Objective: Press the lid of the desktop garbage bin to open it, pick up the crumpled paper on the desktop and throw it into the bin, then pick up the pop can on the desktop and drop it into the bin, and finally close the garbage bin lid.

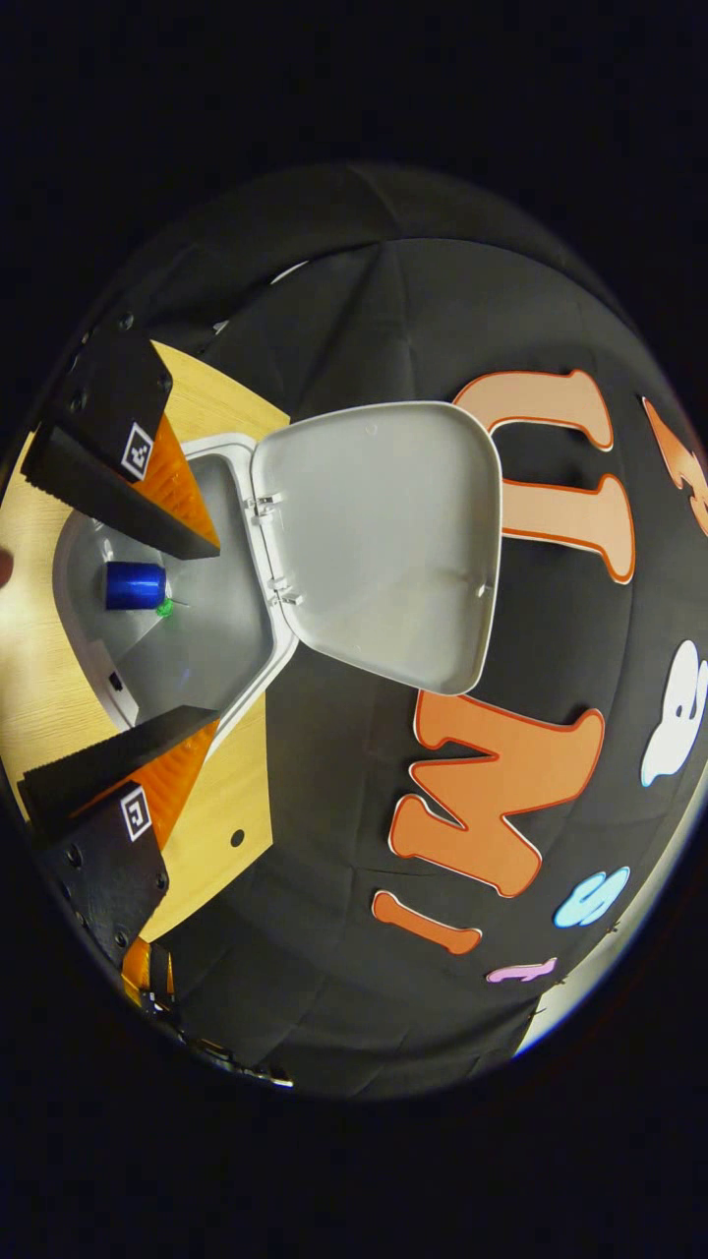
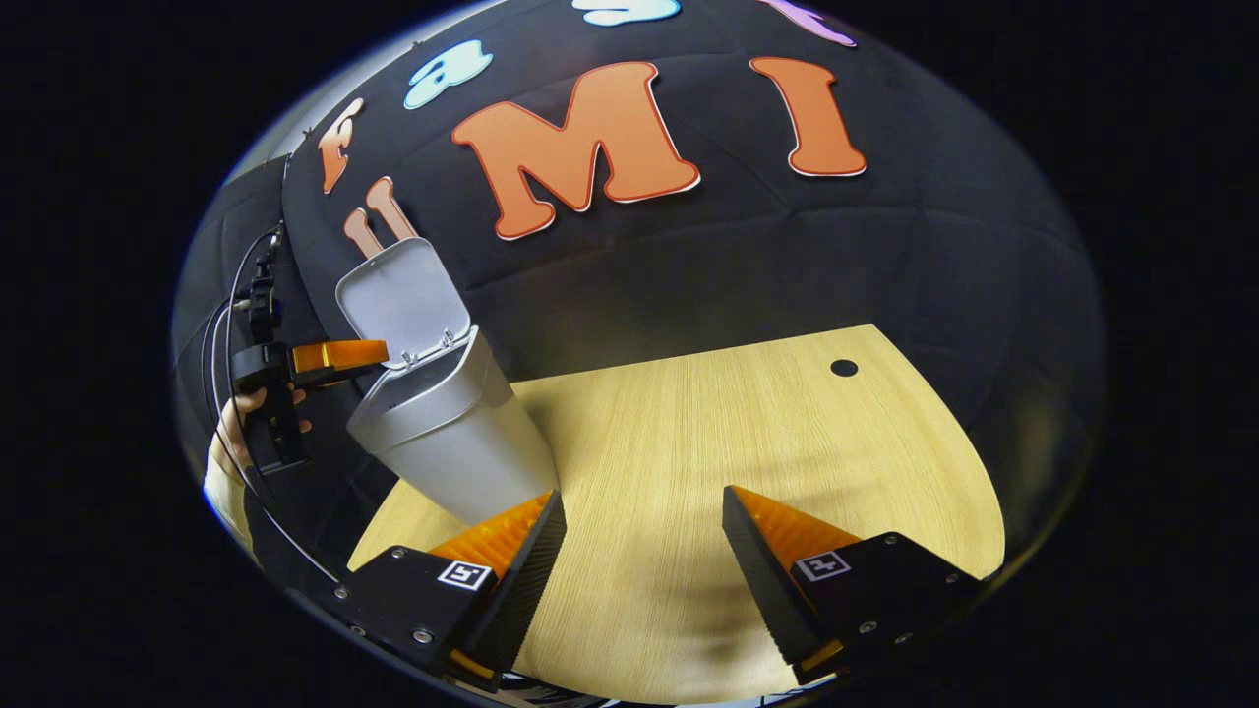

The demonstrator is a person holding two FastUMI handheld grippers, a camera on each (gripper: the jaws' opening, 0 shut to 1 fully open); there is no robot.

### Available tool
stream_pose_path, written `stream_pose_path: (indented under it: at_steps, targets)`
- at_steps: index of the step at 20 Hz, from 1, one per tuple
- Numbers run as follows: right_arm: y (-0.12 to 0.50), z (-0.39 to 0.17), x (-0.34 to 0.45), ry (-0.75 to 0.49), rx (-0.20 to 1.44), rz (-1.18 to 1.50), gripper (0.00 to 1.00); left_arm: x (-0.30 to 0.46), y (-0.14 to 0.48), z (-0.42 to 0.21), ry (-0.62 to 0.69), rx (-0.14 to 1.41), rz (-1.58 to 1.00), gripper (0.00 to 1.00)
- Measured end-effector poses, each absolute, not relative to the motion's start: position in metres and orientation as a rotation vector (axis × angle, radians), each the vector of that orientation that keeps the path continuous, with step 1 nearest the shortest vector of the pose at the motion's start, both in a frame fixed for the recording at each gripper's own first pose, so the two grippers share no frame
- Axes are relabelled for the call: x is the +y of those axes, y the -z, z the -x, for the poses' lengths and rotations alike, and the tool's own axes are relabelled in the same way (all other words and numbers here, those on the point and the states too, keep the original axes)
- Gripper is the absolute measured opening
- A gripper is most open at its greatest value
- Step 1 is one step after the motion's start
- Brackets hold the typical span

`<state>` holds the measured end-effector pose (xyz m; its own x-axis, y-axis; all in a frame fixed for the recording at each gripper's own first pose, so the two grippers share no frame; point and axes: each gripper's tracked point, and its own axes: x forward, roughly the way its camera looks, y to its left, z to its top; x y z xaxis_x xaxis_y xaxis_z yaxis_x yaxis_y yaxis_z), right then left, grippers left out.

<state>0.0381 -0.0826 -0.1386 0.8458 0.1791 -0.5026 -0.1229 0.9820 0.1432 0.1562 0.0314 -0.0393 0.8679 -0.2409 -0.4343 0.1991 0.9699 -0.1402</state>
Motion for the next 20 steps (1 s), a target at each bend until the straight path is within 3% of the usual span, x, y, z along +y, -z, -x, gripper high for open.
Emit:
stream_pose_path:
  at_steps: [5,10,15,20]
  targets:
    - [0.136,-0.036,-0.075,-0.178,0.539,-0.098,0.96,0.037,0.006,-0.147,0.237,0.408,0.128,0.96]
    - [0.137,-0.033,-0.068,-0.195,0.54,-0.098,0.96,0.065,-0.068,-0.157,0.222,0.304,0.18,0.95]
    - [0.137,-0.029,-0.064,-0.208,0.535,-0.114,0.96,0.079,-0.124,-0.175,0.208,0.299,0.018,0.95]
    - [0.137,-0.026,-0.063,-0.216,0.532,-0.142,0.96,0.08,-0.169,-0.212,0.218,0.326,0.095,0.95]
